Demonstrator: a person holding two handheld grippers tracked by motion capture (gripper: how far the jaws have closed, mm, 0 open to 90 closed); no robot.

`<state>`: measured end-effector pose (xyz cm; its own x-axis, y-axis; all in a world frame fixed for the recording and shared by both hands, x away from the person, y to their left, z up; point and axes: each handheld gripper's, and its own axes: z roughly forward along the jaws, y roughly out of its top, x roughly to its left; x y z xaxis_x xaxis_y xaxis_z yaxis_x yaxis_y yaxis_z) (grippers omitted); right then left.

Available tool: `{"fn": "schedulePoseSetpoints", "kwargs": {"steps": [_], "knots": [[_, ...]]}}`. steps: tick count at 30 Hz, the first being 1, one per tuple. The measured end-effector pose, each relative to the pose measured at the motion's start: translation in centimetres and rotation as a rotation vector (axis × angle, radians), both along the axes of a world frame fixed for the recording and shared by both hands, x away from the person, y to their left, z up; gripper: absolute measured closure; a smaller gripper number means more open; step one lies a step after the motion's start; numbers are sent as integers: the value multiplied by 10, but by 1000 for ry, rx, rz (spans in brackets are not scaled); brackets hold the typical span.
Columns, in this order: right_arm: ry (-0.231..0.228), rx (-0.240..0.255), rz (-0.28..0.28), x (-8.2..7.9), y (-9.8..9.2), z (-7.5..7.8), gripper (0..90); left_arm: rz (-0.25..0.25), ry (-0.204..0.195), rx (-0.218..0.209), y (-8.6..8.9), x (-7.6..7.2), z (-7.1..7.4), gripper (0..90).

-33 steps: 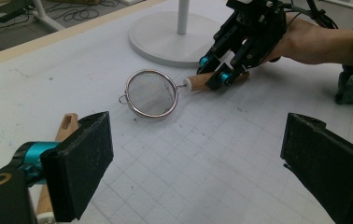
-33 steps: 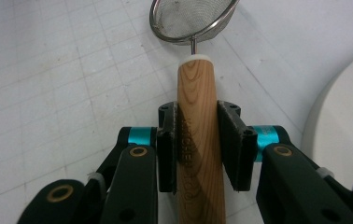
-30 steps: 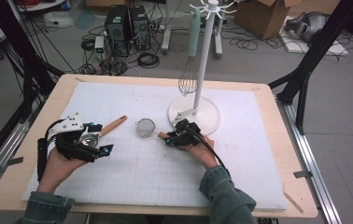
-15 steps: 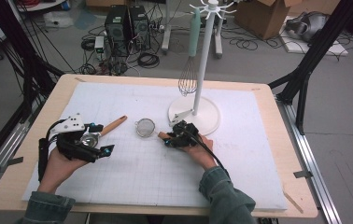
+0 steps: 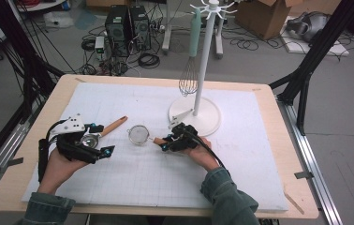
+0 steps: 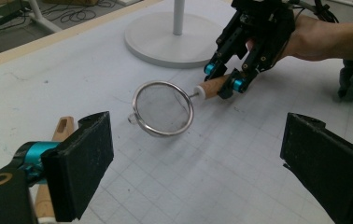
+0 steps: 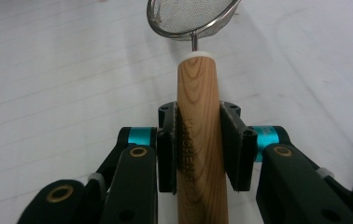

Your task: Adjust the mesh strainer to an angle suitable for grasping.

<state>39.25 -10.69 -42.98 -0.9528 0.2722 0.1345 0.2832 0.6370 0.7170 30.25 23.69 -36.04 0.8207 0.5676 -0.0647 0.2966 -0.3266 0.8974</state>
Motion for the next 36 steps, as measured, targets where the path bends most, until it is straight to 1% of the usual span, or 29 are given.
{"fn": "schedulePoseSetpoints", "kwargs": {"steps": [1, 6, 10, 12, 14, 15, 17, 20, 22, 27, 31, 32, 33, 36], "knots": [[-3, -1, 20, -2, 2, 0, 700, 1, 1, -1, 0, 0, 0, 100], [18, -25, 108, -12, 12, 0, 699, -7, -1, 1, -2, -1, 0, 100], [32, -33, 169, -20, 20, -1, 699, -15, -5, 5, -3, 0, 0, 104], [45, -25, 211, -22, 24, -3, 699, -19, -4, 3, -4, -1, 0, 107], [53, -37, 235, -26, 27, -4, 699, -23, -3, 6, -4, -1, 0, 108], [53, -36, 255, -27, 29, -5, 698, -25, -2, 4, -5, -1, -1, 109], [62, -42, 274, -30, 32, -6, 698, -29, -4, 5, -6, -1, -1, 110], [71, -53, 284, -31, 34, -8, 698, -38, -5, 8, -9, -1, -2, 118], [67, -45, 282, -31, 34, -9, 696, -33, -7, 9, -10, -1, -3, 121], [51, -44, 284, -32, 34, -9, 688, -45, -8, 11, -13, -1, -4, 126], [42, -32, 270, -33, 32, -10, 673, -60, -11, 18, -14, 0, -6, 139], [36, -27, 258, -33, 31, -9, 662, -57, -10, 12, -15, 0, -6, 139], [34, -23, 258, -33, 30, -9, 653, -61, -10, 16, -14, 0, -6, 140], [29, -10, 235, -33, 26, -7, 634, -64, -6, 9, -15, 1, -8, 146]]}}
